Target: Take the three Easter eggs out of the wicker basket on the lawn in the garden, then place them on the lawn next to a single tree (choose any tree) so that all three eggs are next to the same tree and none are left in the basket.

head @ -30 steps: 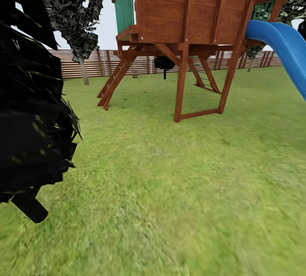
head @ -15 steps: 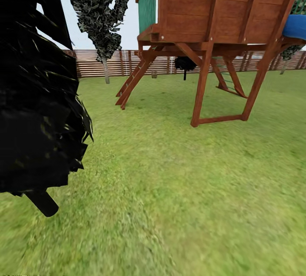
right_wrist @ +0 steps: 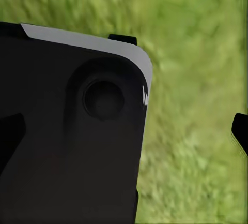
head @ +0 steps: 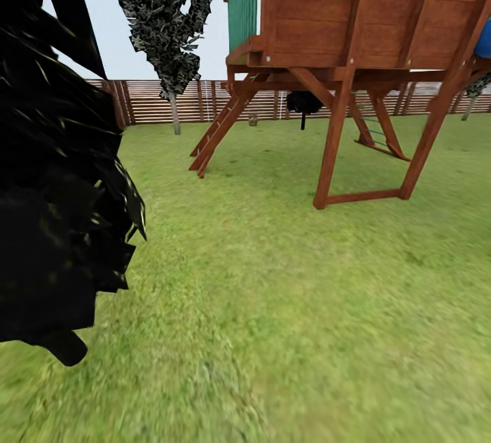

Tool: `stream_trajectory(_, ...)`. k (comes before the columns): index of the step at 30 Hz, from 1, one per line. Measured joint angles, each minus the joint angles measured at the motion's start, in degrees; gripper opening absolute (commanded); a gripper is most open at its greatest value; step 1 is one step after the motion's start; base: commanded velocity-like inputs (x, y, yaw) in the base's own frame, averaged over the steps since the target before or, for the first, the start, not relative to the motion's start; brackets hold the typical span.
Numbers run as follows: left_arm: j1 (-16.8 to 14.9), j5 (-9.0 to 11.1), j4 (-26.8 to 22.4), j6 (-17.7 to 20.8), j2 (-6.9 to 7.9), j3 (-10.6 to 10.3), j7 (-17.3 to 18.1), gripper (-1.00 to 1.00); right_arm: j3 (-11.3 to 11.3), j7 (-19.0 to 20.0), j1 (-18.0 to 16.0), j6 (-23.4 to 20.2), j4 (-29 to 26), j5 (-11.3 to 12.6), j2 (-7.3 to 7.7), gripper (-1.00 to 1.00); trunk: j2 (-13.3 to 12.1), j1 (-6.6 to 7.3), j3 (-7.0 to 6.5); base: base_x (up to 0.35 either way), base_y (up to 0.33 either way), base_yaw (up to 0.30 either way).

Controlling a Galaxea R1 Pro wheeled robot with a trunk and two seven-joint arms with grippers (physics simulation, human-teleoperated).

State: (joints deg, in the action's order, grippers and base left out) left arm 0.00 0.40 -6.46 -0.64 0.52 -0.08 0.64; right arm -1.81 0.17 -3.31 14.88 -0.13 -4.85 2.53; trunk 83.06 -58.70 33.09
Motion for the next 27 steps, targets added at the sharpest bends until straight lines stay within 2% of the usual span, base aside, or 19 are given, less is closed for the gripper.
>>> stream_trajectory(22,0.0,0.0,0.0,0.0,0.00,0.0,0.0,1.00,0.0,0.0,0.0,0.0,0.0,0.0,0.00,1.00,0.0,0.00,0.00,0.313,0.000,-0.001)
stream_trajectory(27,0.0,0.0,0.0,0.0,0.00,0.0,0.0,1.00,0.0,0.1,0.0,0.0,-0.1,0.0,0.06,1.00,0.0,0.00,0.00,0.313,0.000,-0.182)
